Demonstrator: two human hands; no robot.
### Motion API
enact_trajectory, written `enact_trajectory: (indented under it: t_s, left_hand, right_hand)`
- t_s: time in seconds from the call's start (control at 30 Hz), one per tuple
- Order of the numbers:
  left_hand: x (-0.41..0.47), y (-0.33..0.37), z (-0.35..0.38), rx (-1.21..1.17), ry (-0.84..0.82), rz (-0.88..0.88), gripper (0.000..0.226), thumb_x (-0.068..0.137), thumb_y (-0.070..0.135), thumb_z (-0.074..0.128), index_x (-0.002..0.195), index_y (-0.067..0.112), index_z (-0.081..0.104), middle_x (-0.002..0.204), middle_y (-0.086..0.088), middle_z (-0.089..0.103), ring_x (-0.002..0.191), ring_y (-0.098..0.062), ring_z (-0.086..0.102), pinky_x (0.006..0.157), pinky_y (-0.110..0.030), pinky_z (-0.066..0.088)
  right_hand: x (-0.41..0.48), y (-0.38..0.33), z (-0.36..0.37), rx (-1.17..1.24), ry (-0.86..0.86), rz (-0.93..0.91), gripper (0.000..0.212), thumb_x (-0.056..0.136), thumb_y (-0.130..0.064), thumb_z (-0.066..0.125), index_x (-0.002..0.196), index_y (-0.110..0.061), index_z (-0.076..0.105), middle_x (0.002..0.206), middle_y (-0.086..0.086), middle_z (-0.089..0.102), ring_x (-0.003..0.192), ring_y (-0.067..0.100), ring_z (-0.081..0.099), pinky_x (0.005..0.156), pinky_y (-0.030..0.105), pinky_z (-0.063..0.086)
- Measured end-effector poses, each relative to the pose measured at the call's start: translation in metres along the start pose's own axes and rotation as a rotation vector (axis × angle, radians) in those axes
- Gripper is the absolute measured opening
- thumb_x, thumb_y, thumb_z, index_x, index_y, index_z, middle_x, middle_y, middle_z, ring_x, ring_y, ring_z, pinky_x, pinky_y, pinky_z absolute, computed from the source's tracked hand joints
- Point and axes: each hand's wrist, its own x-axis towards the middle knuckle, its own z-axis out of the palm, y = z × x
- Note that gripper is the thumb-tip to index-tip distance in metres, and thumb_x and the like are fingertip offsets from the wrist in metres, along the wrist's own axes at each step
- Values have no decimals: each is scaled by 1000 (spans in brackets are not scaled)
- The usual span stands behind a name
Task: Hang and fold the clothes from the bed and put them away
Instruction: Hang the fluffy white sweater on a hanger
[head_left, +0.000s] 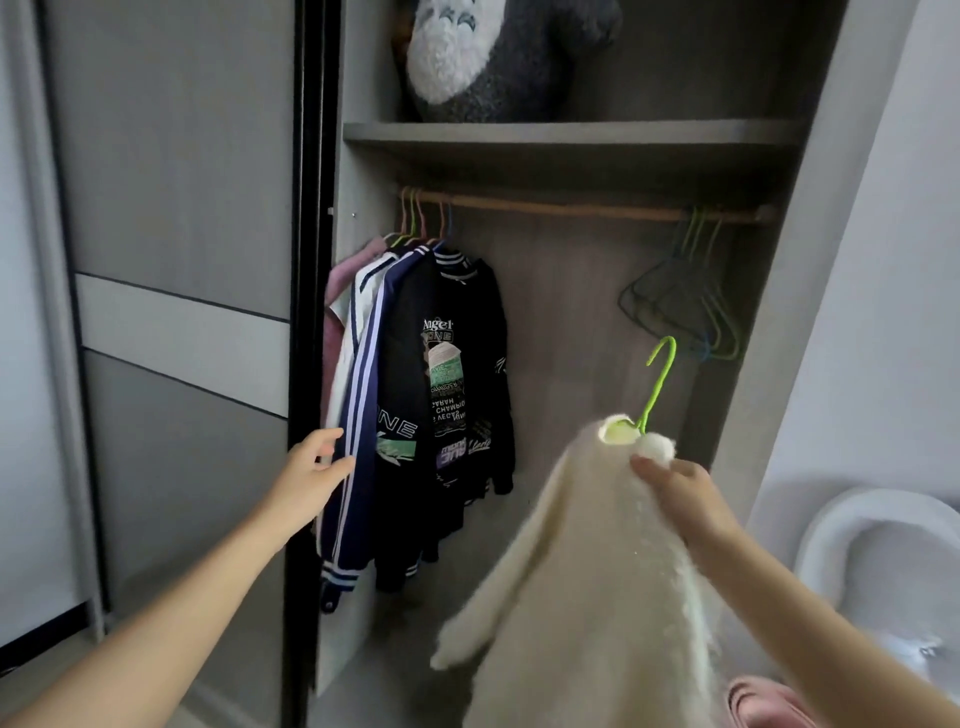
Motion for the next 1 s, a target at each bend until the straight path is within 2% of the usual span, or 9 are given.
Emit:
enact_trajectory:
  t_s: [0.1,0.17,0.27,0.33,0.47,0.63,0.77,0.87,1.0]
  left_hand:
    - [17,-3,6,24,1,18,43,95,17,53,137,17,44,136,-13,47,114,-24,50,97,-33,36]
    - [34,-7,11,47,-15,41,44,94,20,54,137,19,44,134,-11,48,104,-18,49,93,-32,37]
    - [63,-13,22,74,-30,54,45,94,22,54,138,22,43,134,-9,47,103,-15,47,90,-29,35]
    - [87,-15,29,103,-32,60,45,94,22,54,138,22,43,136,-10,45,109,-17,48,91,-28,35]
    - [143,-11,46,150,45,102,45,93,21,55,137,20,45,135,-10,47,118,-22,50,92,-27,35]
    - [213,-1,59,243,168,206,42,91,16,58,133,16,51,134,-11,49,127,-24,42,103,-33,33]
    - [263,1,52,406,410,272,38,85,11,65,123,10,60,126,-15,54,118,-35,41,97,-43,35]
    - [292,-2,38,479,551,275,37,83,10,66,119,9,62,128,-17,51,118,-39,37,95,-48,34]
    - [333,2,20,650,605,255,50,86,19,58,135,15,48,147,-21,30,133,-34,19,104,-53,24]
  right_hand:
    - [13,0,12,-97,-39,-62,24,91,-12,59,69,-2,58,43,-2,58,37,9,56,38,17,42]
    - [29,2,22,-135,-47,-84,24,91,-14,60,70,-2,58,52,5,55,46,16,54,47,23,42]
    - [53,-3,39,-159,-52,-131,20,90,-16,60,77,-2,54,69,12,46,64,22,45,60,33,34]
    - [79,-11,49,-155,-36,-172,22,90,-16,60,75,-4,51,66,11,43,61,20,43,57,31,33]
    - [139,-34,68,-141,26,-286,29,88,-16,63,66,-5,49,55,6,39,43,14,36,39,20,27]
    - [220,-66,96,-140,72,-421,25,85,-17,65,73,-5,47,57,5,33,45,14,27,33,18,18]
    - [280,-91,123,-167,39,-444,24,86,-15,63,67,-4,55,57,6,46,48,17,40,42,24,29]
    - [312,-104,144,-170,18,-479,26,87,-13,62,62,-12,56,57,5,52,46,12,47,44,21,35]
    - [344,-122,171,-209,35,-490,16,88,-13,60,75,-4,62,73,15,58,65,23,54,60,31,38]
